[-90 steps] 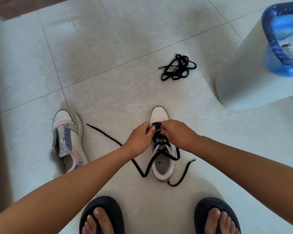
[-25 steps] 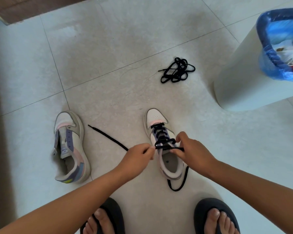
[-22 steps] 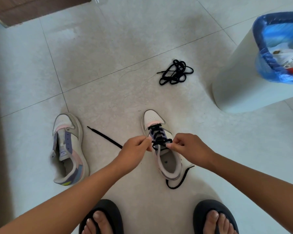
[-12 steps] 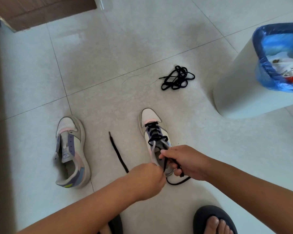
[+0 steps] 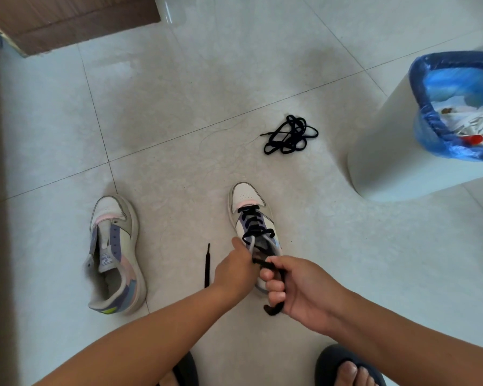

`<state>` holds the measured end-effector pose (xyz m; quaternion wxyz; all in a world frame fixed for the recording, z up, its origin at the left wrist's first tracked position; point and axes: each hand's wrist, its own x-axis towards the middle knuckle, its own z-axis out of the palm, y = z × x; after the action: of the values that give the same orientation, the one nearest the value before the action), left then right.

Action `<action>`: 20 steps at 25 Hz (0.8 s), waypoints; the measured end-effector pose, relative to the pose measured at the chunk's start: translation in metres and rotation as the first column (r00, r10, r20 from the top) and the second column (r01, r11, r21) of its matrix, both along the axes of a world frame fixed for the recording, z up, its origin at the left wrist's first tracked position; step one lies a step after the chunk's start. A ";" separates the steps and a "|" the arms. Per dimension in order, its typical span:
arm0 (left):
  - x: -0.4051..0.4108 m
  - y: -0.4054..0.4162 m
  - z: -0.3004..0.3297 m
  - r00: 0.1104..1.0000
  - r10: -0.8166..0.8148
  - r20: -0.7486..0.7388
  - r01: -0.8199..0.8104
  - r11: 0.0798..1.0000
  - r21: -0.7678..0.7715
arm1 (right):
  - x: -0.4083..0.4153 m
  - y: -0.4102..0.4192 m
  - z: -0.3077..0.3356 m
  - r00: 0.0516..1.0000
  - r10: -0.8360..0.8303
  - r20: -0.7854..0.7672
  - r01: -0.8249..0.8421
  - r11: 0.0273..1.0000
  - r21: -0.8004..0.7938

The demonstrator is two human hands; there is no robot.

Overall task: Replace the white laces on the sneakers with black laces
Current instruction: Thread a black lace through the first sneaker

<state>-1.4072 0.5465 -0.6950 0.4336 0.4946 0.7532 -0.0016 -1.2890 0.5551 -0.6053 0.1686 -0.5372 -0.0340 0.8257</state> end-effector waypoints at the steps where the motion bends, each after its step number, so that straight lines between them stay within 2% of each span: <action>1: 0.001 0.002 -0.001 1.000 -0.006 -0.009 0.006 1.000 0.012 | 0.000 -0.003 0.001 1.000 0.004 0.008 -0.004 1.000 -0.020; 7: -0.014 0.017 -0.002 0.995 -0.028 -0.096 0.033 0.998 0.057 | 0.003 -0.014 0.017 0.995 0.100 0.004 -0.100 0.993 0.059; 11: -0.022 0.023 0.001 0.971 -0.131 -0.203 0.149 0.985 0.081 | 0.001 -0.017 0.022 0.983 0.181 0.005 -0.180 0.975 0.131; 14: -0.027 0.032 0.000 0.954 -0.172 -0.247 0.179 0.984 0.007 | 0.000 -0.009 0.012 0.960 0.194 0.202 -0.244 0.934 0.261; 16: -0.031 0.036 -0.001 0.974 -0.088 -0.208 0.094 0.995 0.018 | 0.000 -0.001 0.011 0.967 0.103 0.232 -0.178 0.926 0.333; 18: -0.033 0.037 -0.002 0.989 -0.016 -0.146 0.020 0.999 0.029 | -0.001 0.004 0.017 0.992 -0.002 0.123 -0.042 0.935 0.353; 19: -0.033 0.038 -0.001 0.993 0.004 -0.121 0.001 0.999 0.036 | -0.002 0.002 0.020 0.995 -0.025 0.095 -0.012 0.929 0.369; 20: -0.034 0.038 -0.002 0.994 0.022 -0.110 -0.018 0.999 0.041 | -0.003 0.000 0.020 0.991 -0.018 0.131 -0.037 0.914 0.405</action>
<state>-1.4409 0.5848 -0.6968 0.3816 0.4946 0.7808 -0.0096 -1.2916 0.5548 -0.5853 0.2700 -0.5435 -0.2186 0.7642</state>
